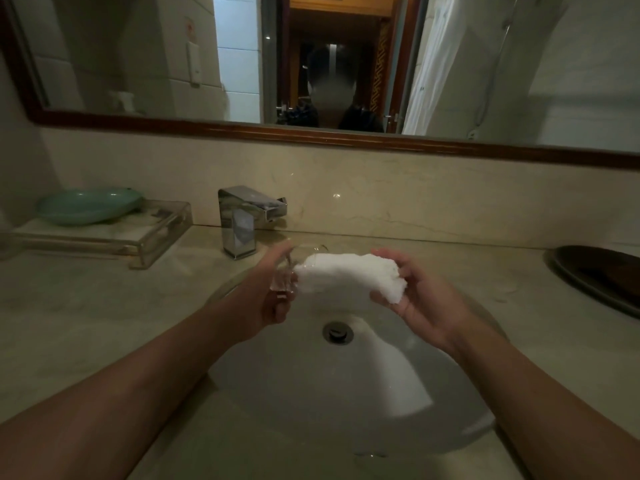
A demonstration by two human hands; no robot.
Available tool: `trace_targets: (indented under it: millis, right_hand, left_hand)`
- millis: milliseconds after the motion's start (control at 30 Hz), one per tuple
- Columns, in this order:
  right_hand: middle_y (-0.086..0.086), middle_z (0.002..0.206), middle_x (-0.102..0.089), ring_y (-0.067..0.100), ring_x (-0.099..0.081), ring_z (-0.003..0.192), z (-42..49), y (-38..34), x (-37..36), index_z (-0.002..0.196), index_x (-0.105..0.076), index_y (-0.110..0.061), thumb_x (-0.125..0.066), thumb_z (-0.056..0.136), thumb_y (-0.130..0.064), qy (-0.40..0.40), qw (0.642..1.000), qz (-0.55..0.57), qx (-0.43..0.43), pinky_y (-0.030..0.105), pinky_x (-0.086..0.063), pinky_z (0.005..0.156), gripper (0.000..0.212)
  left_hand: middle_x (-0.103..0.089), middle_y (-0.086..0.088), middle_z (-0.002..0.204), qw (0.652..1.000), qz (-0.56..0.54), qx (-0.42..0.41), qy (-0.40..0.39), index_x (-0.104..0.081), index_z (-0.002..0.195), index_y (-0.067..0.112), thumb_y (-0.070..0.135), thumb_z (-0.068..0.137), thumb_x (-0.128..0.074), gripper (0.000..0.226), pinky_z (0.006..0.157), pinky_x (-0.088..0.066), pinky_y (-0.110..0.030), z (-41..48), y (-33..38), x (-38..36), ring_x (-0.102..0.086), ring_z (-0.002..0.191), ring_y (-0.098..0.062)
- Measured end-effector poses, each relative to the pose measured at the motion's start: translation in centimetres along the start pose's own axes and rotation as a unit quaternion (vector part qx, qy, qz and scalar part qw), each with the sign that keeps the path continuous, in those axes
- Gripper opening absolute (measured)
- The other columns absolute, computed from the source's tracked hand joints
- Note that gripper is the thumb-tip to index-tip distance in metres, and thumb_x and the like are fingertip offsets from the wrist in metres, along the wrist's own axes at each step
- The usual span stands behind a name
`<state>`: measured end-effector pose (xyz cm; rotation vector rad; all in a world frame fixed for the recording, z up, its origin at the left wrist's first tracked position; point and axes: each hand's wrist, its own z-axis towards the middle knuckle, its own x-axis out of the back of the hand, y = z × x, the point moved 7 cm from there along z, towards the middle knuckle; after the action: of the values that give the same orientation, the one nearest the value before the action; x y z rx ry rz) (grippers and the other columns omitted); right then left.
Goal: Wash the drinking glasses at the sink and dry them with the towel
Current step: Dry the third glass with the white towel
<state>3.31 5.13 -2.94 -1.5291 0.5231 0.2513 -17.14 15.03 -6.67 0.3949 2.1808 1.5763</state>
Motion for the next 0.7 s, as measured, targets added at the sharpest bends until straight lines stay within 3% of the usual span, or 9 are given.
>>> trace_targets:
  millis: [133, 167, 267, 333, 433, 500, 567, 600, 700]
  right_hand:
    - [0.006, 0.119, -0.07, 0.026, -0.069, 0.1, -0.5, 0.9, -2.4, 0.118, -0.071, -0.015, -0.057, 0.08, -0.01, -0.093, 0.97, -0.219, 0.057, 0.041, -0.06, 0.083, 0.041]
    - [0.004, 0.122, -0.067, 0.025, -0.068, 0.102, -0.6, 0.9, -2.7, 0.123, -0.068, -0.024, -0.062, 0.081, -0.014, -0.101, 0.936, -0.324, 0.096, 0.039, -0.06, 0.083, 0.044]
    - [-0.015, 0.114, -0.06, 0.007, -0.064, 0.092, -0.8, 1.0, -3.1, 0.13, -0.05, -0.042, -0.081, 0.082, -0.033, -0.1, 0.787, -0.583, 0.176, 0.017, -0.053, 0.071, 0.058]
    - [-0.02, 0.105, -0.06, 0.002, -0.062, 0.086, -0.9, 0.7, -3.5, 0.129, -0.045, -0.042, -0.079, 0.084, -0.038, -0.087, 0.732, -0.641, 0.212, 0.016, -0.049, 0.07, 0.056]
    - [-0.007, 0.107, -0.067, 0.012, -0.063, 0.085, -1.6, -0.5, -4.5, 0.128, -0.05, -0.031, -0.071, 0.091, -0.04, -0.027, 0.655, -0.675, 0.338, 0.027, -0.053, 0.072, 0.044]
    - [-0.001, 0.107, -0.069, 0.015, -0.065, 0.085, -1.8, -0.4, -5.1, 0.128, -0.056, -0.021, -0.07, 0.093, -0.038, -0.003, 0.621, -0.683, 0.385, 0.028, -0.056, 0.073, 0.041]
    - [-0.004, 0.099, -0.069, 0.01, -0.065, 0.079, -1.5, 0.3, -5.3, 0.121, -0.061, -0.017, -0.069, 0.094, -0.038, -0.003, 0.65, -0.669, 0.361, 0.023, -0.056, 0.069, 0.035]
    - [-0.006, 0.094, -0.069, 0.007, -0.063, 0.074, -1.2, 0.8, -5.2, 0.115, -0.063, -0.017, -0.069, 0.094, -0.037, -0.018, 0.694, -0.647, 0.315, 0.022, -0.054, 0.065, 0.03]
    - [0.0, 0.08, -0.069, 0.014, -0.057, 0.058, -0.4, 2.6, -3.8, 0.11, -0.067, -0.009, -0.063, 0.099, -0.028, -0.114, 0.899, -0.418, 0.063, 0.024, -0.038, 0.046, 0.022]
  left_hand:
    - [-0.049, -0.008, 0.075, 0.997, 0.059, -0.045, 0.013, -0.068, 0.095, 0.025, 0.077, 0.076, -0.069, 0.056, 0.052, -0.029, -0.025, -0.4, 0.1, -0.1, -0.041, 0.054, -0.014]
    - [-0.048, -0.008, 0.074, 0.997, 0.056, -0.051, 0.024, -0.068, 0.094, 0.025, 0.078, 0.076, -0.067, 0.056, 0.051, -0.029, -0.024, -0.4, 0.2, -0.1, -0.041, 0.052, -0.014]
    - [-0.049, -0.006, 0.069, 0.993, 0.075, -0.059, 0.068, -0.06, 0.083, 0.025, 0.076, 0.086, -0.056, 0.051, 0.05, -0.026, -0.022, -0.1, 0.2, 0.2, -0.039, 0.047, -0.014]
    - [-0.047, -0.006, 0.067, 0.987, 0.115, -0.057, 0.093, -0.055, 0.077, 0.023, 0.077, 0.087, -0.052, 0.055, 0.05, -0.024, -0.022, 0.0, 0.2, 0.5, -0.036, 0.048, -0.015]
    - [-0.042, -0.003, 0.059, 0.986, 0.121, -0.05, 0.105, -0.049, 0.071, 0.024, 0.081, 0.085, -0.049, 0.058, 0.049, -0.022, -0.023, -0.2, 0.2, 0.6, -0.034, 0.046, -0.014]
    - [-0.044, -0.002, 0.064, 0.986, 0.111, -0.065, 0.108, -0.058, 0.075, 0.022, 0.08, 0.086, -0.049, 0.059, 0.049, -0.025, -0.024, -0.3, 0.7, 0.5, -0.037, 0.051, -0.013]
    - [-0.052, -0.001, 0.074, 0.982, 0.106, -0.101, 0.117, -0.071, 0.09, 0.024, 0.075, 0.09, -0.049, 0.055, 0.053, -0.031, -0.025, -0.4, 1.3, 0.5, -0.043, 0.063, -0.013]
    - [-0.057, 0.002, 0.077, 0.979, 0.11, -0.127, 0.119, -0.072, 0.095, 0.026, 0.07, 0.093, -0.049, 0.049, 0.056, -0.033, -0.026, -0.5, 1.7, 0.5, -0.046, 0.067, -0.013]
    - [-0.06, 0.014, 0.068, 0.959, 0.159, -0.208, 0.106, -0.068, 0.089, 0.026, 0.059, 0.098, -0.05, 0.039, 0.058, -0.038, -0.029, -1.4, 2.9, 0.0, -0.051, 0.063, -0.006]
